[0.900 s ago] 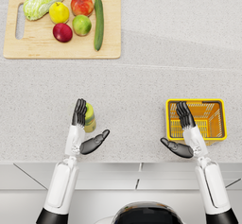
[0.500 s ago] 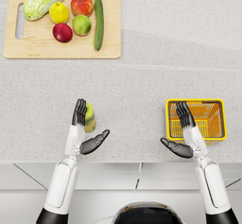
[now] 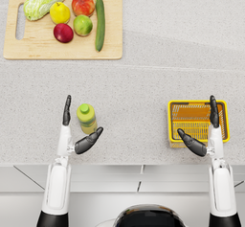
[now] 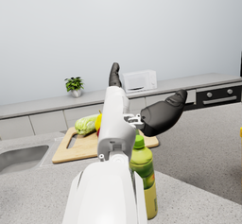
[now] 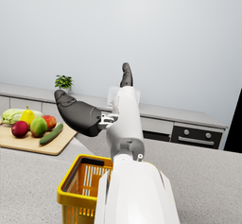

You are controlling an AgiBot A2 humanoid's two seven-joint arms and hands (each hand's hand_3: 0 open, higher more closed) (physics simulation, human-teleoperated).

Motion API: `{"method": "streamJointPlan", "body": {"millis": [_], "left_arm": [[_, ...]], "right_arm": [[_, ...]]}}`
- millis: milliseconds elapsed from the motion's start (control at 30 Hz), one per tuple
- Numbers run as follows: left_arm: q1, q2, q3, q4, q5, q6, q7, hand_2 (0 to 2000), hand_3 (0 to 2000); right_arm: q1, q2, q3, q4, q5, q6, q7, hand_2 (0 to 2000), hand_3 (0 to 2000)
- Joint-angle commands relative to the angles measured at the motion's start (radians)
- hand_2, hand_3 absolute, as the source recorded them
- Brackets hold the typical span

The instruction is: Pick up the green tea and place it into the yellow basket

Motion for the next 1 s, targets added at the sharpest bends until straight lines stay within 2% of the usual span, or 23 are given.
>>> {"method": "streamJointPlan", "body": {"millis": [33, 100, 400, 700, 767, 800, 833, 967, 1000], "left_arm": [[0.019, 0.007, 0.014, 0.112, 0.012, 0.000, 0.000, 0, 0], [0.028, 0.014, 0.038, 0.194, 0.026, -0.001, -0.001, 0, 0], [0.169, 0.076, 0.097, 0.596, 0.041, -0.001, -0.001, 0, 0], [0.243, 0.116, 0.105, 0.839, 0.041, -0.001, -0.001, 0, 0], [0.242, 0.121, 0.117, 0.830, 0.041, -0.001, -0.001, 0, 0], [0.240, 0.122, 0.111, 0.821, 0.041, -0.001, -0.001, 1361, 327], [0.232, 0.122, 0.102, 0.791, 0.041, -0.004, -0.001, 2000, 653], [0.214, 0.126, 0.094, 0.739, 0.043, -0.001, 0.000, 2000, 1960], [0.212, 0.127, 0.089, 0.730, 0.043, 0.007, -0.002, 2000, 2000]], "right_arm": [[0.014, -0.001, -0.076, 0.045, 0.012, 0.000, 0.000, 0, 0], [0.015, -0.004, -0.078, 0.059, 0.026, -0.001, 0.001, 0, 0], [-0.016, -0.017, -0.029, 0.085, 0.041, -0.001, 0.001, 0, 0], [-0.029, -0.031, -0.024, 0.086, 0.041, -0.001, 0.001, 0, 0], [-0.026, -0.034, -0.016, 0.096, 0.041, -0.001, 0.001, 0, 0], [-0.019, -0.036, -0.012, 0.093, 0.041, -0.001, 0.001, 0, 0], [-0.019, -0.038, -0.013, 0.093, 0.041, -0.001, 0.001, 0, 0], [-0.023, -0.044, 0.003, 0.086, 0.041, -0.001, 0.001, 0, 0], [-0.024, -0.046, 0.009, 0.079, 0.041, -0.001, 0.001, 0, 0]]}}
